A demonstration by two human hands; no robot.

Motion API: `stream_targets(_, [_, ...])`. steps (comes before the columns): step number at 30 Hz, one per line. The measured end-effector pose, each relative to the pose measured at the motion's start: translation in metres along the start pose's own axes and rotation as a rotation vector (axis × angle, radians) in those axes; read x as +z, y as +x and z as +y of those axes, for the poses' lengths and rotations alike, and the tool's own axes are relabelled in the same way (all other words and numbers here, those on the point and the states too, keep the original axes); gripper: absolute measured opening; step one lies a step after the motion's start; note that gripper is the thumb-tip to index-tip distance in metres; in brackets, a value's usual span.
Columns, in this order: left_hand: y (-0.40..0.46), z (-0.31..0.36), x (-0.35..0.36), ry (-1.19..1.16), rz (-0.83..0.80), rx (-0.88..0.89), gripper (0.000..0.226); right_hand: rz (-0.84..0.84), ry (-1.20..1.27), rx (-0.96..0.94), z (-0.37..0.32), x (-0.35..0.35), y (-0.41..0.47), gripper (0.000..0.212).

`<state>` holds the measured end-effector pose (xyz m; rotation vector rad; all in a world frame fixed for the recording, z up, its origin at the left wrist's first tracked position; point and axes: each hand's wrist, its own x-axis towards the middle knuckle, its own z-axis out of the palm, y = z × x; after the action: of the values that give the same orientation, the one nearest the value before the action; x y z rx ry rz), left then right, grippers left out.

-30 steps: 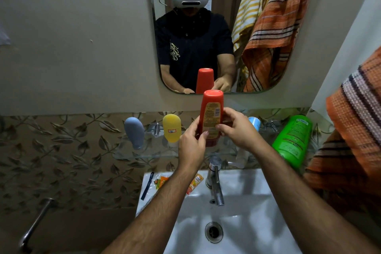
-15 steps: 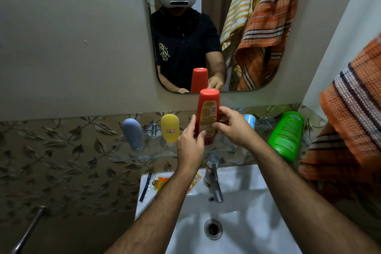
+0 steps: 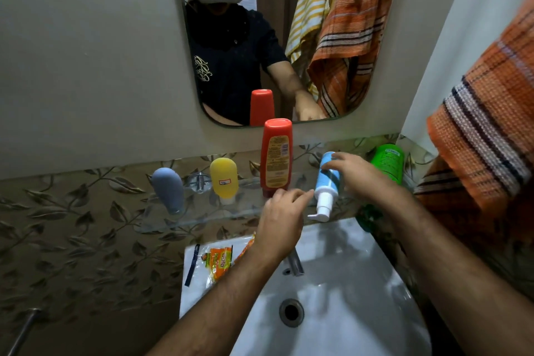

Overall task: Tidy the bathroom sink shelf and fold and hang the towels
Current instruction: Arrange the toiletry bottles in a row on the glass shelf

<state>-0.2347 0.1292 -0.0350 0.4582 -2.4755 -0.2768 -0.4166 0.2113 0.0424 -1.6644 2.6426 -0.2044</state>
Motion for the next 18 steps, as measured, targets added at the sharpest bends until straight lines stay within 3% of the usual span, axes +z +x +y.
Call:
stream_targets(3, [0.012, 0.0, -0.002, 0.049, -0.031, 0.0, 0.059, -0.07, -0.083, -0.03, -0.001, 0.003, -0.002, 0.073])
stream_targets(8, [0.018, 0.01, -0.01, -0.067, 0.009, -0.062, 0.04, -0.076, -0.114, -0.074, 0.002, 0.004, -0.001, 0.075])
stream_targets(18, [0.023, 0.016, -0.015, -0.164, 0.081, -0.104, 0.047, -0.096, 0.039, -0.108, 0.009, -0.006, 0.0, 0.07])
